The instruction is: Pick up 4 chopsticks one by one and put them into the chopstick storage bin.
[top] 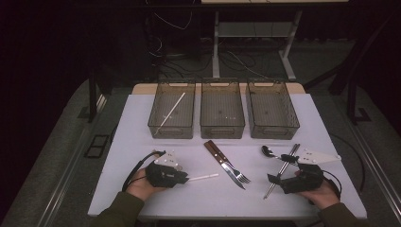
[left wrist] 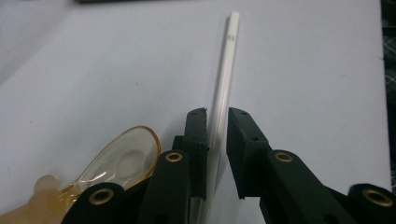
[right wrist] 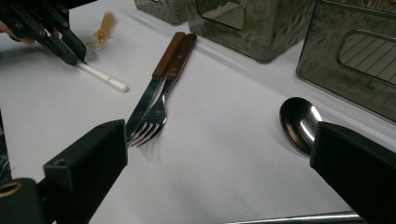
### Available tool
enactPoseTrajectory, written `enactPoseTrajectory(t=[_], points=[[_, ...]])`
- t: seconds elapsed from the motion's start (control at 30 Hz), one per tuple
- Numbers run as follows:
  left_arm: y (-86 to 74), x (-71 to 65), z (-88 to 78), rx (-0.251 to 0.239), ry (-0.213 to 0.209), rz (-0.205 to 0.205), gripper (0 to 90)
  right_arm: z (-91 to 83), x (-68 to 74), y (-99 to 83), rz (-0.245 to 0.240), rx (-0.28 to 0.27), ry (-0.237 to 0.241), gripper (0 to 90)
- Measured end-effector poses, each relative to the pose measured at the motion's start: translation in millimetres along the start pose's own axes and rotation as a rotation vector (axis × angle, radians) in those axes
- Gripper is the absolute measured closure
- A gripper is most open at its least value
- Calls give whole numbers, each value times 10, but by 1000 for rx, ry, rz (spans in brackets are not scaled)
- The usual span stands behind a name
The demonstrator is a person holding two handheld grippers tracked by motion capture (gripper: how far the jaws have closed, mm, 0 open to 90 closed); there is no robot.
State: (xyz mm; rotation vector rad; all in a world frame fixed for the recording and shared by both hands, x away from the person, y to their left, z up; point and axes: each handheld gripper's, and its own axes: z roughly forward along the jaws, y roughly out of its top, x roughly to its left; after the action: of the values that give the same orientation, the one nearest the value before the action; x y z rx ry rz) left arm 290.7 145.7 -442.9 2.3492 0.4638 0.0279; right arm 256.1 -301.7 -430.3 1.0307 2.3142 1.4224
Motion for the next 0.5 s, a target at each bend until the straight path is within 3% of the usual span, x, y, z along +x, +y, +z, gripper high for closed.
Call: enactPoseTrajectory(t=[0.23, 0.5], points=[[-1, -20, 14, 17, 14, 16, 813, 2, 1, 0, 0, 1, 0, 41], [0, -1, 11, 12, -22, 7, 834, 4, 1, 2, -1, 1, 2, 41]])
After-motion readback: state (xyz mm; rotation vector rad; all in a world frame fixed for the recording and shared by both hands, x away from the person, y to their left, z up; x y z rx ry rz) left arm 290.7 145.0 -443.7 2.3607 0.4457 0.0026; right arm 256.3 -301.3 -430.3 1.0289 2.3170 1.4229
